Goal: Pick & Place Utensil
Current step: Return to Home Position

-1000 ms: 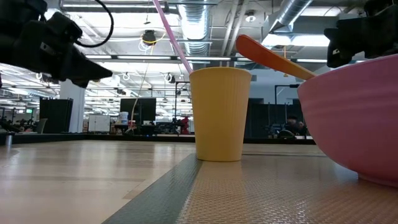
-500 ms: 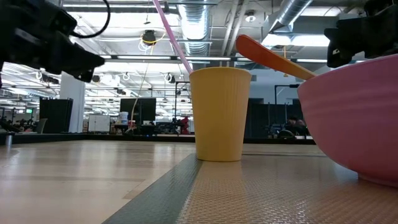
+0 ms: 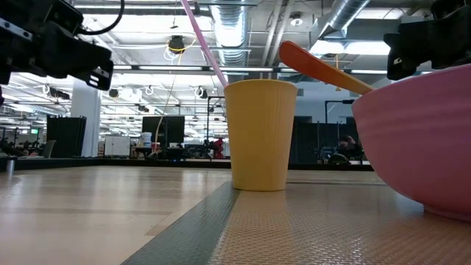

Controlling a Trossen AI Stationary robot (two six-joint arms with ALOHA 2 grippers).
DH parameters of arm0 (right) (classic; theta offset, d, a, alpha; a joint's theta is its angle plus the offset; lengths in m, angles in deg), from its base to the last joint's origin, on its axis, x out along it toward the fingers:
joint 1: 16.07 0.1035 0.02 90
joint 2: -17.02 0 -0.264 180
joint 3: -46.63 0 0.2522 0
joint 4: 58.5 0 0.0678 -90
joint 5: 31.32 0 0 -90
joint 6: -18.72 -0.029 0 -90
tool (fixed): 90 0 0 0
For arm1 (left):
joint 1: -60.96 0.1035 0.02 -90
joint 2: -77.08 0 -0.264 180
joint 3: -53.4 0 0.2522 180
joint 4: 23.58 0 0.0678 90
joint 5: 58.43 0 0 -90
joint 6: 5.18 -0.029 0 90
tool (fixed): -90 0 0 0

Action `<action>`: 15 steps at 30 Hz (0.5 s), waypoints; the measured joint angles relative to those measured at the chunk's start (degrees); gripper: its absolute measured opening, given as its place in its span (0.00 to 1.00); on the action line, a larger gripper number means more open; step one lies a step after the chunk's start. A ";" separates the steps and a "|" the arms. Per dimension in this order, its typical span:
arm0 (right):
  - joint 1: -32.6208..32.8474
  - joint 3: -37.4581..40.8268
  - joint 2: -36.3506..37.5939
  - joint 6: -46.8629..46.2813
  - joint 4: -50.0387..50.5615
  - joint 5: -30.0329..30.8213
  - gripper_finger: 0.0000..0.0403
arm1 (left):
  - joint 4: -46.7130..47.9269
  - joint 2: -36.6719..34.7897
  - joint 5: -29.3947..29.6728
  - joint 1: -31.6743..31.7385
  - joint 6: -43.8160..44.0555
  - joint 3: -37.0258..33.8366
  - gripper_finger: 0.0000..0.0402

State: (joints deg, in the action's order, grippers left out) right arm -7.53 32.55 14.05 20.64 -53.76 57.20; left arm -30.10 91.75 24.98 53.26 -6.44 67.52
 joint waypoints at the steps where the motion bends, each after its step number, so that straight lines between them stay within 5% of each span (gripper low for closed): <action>1: 0.01 0.00 0.00 -0.01 0.01 0.00 0.28 | 1.25 -1.39 -2.39 1.17 0.01 0.00 0.03; 5: 0.00 0.00 0.00 -0.01 0.00 0.01 0.28 | 4.76 -5.89 -9.34 5.27 1.78 0.00 0.03; 15: 0.00 0.00 0.00 -0.01 0.01 0.01 0.28 | 4.93 -7.18 -13.88 11.75 3.26 0.00 0.03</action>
State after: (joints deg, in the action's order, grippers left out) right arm -7.53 32.55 14.05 20.63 -53.74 57.21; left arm -25.17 84.57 11.10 65.02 -3.18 67.52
